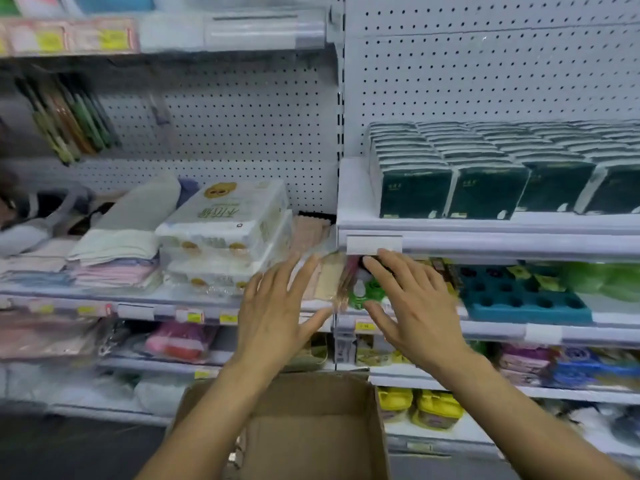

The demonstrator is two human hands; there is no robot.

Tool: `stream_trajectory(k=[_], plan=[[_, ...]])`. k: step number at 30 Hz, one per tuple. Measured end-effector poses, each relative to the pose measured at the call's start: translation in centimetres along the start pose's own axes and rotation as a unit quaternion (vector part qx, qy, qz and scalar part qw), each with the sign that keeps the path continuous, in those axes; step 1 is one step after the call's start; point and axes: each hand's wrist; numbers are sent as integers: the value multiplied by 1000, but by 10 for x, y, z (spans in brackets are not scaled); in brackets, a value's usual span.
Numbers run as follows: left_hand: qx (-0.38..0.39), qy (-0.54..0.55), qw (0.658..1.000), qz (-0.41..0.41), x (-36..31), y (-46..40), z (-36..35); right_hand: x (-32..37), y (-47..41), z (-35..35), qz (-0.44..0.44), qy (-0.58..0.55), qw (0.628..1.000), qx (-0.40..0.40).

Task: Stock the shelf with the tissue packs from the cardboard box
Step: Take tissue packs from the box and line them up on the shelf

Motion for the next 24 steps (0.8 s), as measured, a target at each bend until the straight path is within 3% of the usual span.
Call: stream_trajectory(k=[10,17,24], plan=[[136,-33,983,118,152,99,-26,120,2,-87,19,-93,987,132],[262,-35,937,229,226,168,-75,179,30,-169,40,-169,955,241],[349,1,892,287,264,233,-148,222,56,-258,74,-236,902,354]])
Point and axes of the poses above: each hand's wrist, its own y-axis away from the middle knuckle, its own z-axis out of the back of the hand, x = y × z, and after that the axes turned 15 degrees about z, right-handed
